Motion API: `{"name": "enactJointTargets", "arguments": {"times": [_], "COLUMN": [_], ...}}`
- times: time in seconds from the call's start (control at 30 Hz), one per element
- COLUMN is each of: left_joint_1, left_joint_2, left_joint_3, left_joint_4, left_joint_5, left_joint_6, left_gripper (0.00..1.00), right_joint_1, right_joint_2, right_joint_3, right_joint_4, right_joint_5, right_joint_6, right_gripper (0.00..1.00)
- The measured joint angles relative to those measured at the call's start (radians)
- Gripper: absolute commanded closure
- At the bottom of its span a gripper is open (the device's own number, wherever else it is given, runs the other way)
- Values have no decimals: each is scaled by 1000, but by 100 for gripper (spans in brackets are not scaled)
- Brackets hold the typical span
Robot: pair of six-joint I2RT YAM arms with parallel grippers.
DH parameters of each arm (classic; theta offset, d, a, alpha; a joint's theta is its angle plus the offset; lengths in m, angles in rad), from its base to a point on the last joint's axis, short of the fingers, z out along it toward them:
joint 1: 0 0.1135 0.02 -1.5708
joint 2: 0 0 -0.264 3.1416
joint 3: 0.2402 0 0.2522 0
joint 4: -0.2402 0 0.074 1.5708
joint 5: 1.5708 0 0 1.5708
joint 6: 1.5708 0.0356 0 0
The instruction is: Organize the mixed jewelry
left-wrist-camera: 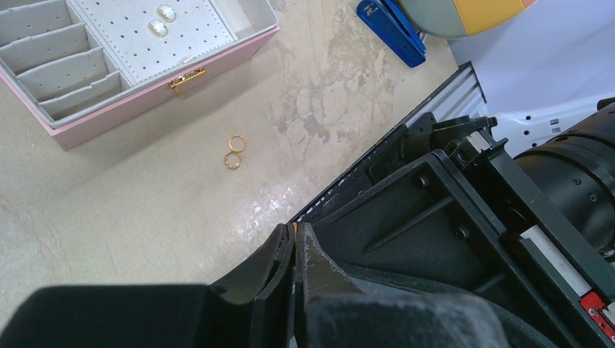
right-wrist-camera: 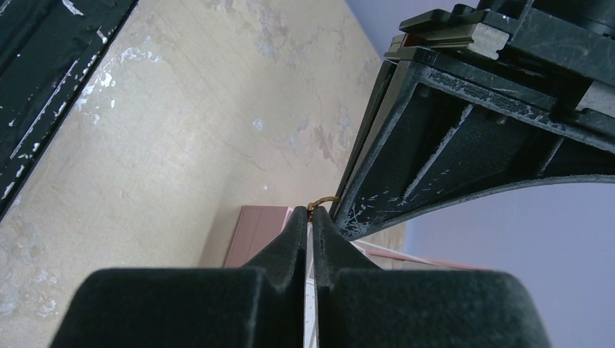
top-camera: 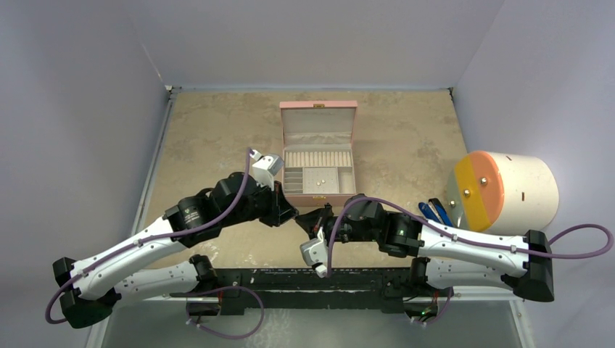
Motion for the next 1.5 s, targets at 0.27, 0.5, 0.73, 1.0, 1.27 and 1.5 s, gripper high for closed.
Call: {"name": "enactJointTargets", "arguments": {"times": [0.27,0.5,0.73,1.0,1.27,1.5], "left_joint_1": [0,0,0,0,0,0], "left_joint_2": [-2,-28,-138,-278,-287,-306], "left_joint_3": [0,0,-26,-201,-309,-392], "left_joint_4": [0,-2,70,304,577,792], "left_joint_5": [-29,-117,-218,-292,-252,-141], "left_joint_6": [-3,-2,27,105,142,138], "left_gripper": [100,100,100,100,100,100], "right_joint_1": [0,0,-2,-151,-333,-377], "right_joint_2": [-23,-117,-141,-85,-20,15], "right_joint_3": [0,-15,-29,-31,-42,-77], "right_joint_4": [-8,35,137,175,361,568], "right_joint_5": [2,3,150,141,-197,-401], "right_joint_6": [8,74,394,834,1235,1498], "right_gripper": [77,67,54,54,52,52]}}
